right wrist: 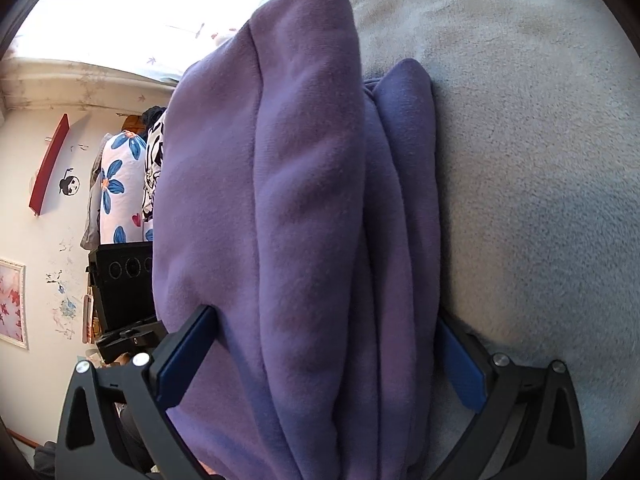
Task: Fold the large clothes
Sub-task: 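Grasp the folded hoodie bundle with both grippers and lift it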
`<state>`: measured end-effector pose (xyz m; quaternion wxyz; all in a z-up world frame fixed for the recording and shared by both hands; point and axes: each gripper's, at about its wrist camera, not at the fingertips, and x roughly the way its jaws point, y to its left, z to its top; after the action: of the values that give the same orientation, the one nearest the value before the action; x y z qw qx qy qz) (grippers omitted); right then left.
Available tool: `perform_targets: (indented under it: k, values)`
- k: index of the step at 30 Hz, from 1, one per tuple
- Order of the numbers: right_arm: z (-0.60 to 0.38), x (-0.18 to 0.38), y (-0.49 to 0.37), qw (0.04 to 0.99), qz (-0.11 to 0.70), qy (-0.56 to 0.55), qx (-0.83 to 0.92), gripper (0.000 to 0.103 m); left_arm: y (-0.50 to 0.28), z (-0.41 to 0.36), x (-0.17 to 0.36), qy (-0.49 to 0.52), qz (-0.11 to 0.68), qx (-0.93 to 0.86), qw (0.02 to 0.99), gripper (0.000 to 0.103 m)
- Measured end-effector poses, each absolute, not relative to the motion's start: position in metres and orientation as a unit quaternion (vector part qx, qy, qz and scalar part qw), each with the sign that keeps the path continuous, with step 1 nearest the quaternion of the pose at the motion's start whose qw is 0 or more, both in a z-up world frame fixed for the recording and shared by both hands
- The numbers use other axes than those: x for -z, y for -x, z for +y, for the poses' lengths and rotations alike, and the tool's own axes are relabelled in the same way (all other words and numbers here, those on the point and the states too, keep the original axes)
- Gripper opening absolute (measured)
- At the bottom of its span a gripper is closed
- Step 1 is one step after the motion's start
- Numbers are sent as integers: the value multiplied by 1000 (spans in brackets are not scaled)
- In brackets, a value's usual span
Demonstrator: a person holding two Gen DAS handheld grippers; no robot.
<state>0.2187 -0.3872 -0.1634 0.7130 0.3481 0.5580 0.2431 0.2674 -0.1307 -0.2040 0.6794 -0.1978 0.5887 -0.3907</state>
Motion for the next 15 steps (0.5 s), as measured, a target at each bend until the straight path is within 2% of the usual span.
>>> perform_targets:
  k: [4, 12, 15]
  values:
    - [-380, 161, -218, 712, 552, -355, -247, 91, -277, -138, 207, 196, 597, 388, 674, 103]
    - [-372, 157, -218, 720, 549, -347, -244, 89, -290, -142, 222, 212, 601, 427, 642, 103]
    - [-372, 151, -216, 727, 542, -343, -246, 77, -285, -148, 213, 191, 596, 416, 660, 102]
